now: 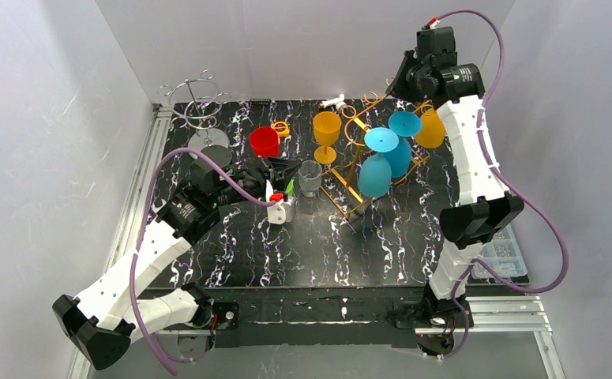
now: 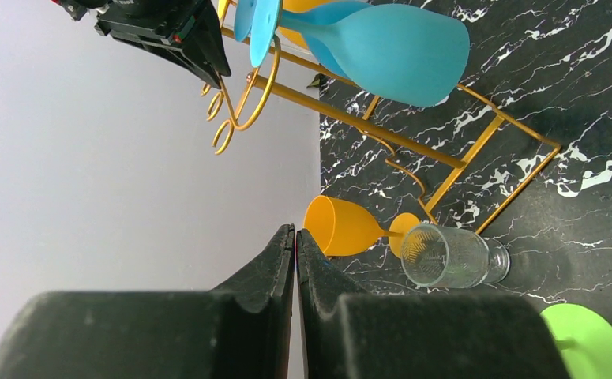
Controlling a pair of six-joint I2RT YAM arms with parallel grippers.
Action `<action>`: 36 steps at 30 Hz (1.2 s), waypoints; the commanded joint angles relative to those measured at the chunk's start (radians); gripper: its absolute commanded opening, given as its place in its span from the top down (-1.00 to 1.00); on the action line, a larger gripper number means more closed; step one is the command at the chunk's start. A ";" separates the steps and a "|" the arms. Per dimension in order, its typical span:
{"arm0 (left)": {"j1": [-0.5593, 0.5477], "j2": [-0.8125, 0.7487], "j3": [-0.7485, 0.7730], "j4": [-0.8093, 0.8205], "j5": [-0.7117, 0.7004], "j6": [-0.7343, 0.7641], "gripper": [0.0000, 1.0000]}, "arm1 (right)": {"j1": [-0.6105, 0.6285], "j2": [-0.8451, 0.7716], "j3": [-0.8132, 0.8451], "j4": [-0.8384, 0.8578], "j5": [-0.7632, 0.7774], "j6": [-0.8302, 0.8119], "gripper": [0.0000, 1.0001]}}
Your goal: Place the wine glass upside down on the wine glass rack
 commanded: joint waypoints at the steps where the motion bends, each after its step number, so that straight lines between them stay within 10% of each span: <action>1: 0.007 -0.023 -0.001 -0.017 0.016 -0.016 0.93 | -0.019 0.019 0.072 -0.062 -0.077 -0.140 0.97; 25: 0.010 0.001 0.007 -0.030 0.027 -0.028 0.92 | -0.045 0.044 0.135 -0.210 -0.210 -0.290 0.96; 30: 0.010 0.000 0.002 -0.030 0.024 -0.033 0.92 | -0.010 0.023 0.123 -0.185 -0.146 -0.244 0.24; 36: 0.010 -0.002 0.000 -0.026 0.025 -0.036 0.92 | 0.006 -0.005 0.125 -0.174 -0.128 -0.215 0.03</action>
